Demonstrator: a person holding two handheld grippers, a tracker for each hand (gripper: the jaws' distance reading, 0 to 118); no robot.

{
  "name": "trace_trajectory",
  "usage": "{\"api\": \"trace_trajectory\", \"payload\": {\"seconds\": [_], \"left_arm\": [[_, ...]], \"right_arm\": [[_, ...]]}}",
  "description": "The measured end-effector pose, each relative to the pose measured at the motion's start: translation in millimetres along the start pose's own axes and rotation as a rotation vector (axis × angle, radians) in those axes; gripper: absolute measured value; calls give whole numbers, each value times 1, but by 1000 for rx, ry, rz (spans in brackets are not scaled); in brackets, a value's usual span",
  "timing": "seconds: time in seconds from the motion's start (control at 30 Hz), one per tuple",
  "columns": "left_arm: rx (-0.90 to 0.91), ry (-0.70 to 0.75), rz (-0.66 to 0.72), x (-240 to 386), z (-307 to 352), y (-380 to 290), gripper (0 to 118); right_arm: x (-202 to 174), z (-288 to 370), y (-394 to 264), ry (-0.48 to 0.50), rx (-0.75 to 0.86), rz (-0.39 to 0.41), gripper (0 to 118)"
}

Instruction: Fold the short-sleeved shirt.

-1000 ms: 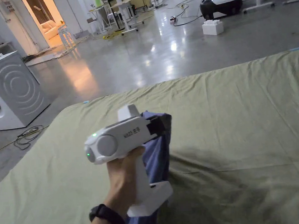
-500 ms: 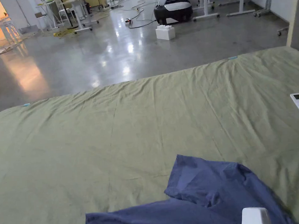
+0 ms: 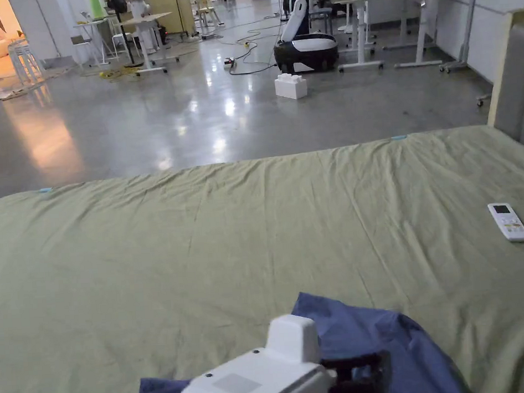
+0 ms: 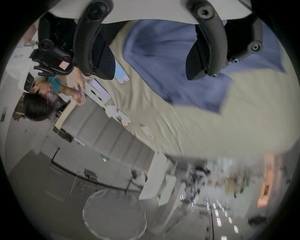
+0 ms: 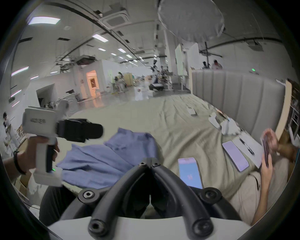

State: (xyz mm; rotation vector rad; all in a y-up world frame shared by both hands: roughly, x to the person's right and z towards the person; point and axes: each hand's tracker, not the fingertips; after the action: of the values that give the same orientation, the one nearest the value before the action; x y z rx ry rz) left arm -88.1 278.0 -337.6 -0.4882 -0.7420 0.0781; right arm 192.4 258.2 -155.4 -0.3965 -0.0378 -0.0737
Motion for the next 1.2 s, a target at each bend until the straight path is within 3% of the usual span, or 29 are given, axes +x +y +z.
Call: {"api": "trace_trajectory", "payload": {"seconds": [0.13,0.37,0.53,0.6,0.63,0.67,0.7,0.83,1.2], "left_arm": [[181,295,-122,-3,106,14,91],[323,533,-140,-4,215,-13,89],[280,680,-139,3,252,-31,78],[275,687,-138,6,261,-38,63],[271,683,-140,8,265,-41,48],[270,673,-147,7,267,-44,20],[272,662,-149,8,268,-47,3],[259,572,-56,5,262,-52,0],[284,570,-58,2,251,-40,0]], "right_arm": [[-18,-5,24,55,86,37,0],[-34,2,36,100,146,50,0],[-35,15,33,123,202,99,0],[-36,20,33,105,207,121,0],[-35,21,33,99,207,125,0],[-34,22,33,97,205,122,1],[-33,23,32,93,202,111,1],[-28,22,29,107,189,43,1],[-34,23,29,74,181,78,0]]}}
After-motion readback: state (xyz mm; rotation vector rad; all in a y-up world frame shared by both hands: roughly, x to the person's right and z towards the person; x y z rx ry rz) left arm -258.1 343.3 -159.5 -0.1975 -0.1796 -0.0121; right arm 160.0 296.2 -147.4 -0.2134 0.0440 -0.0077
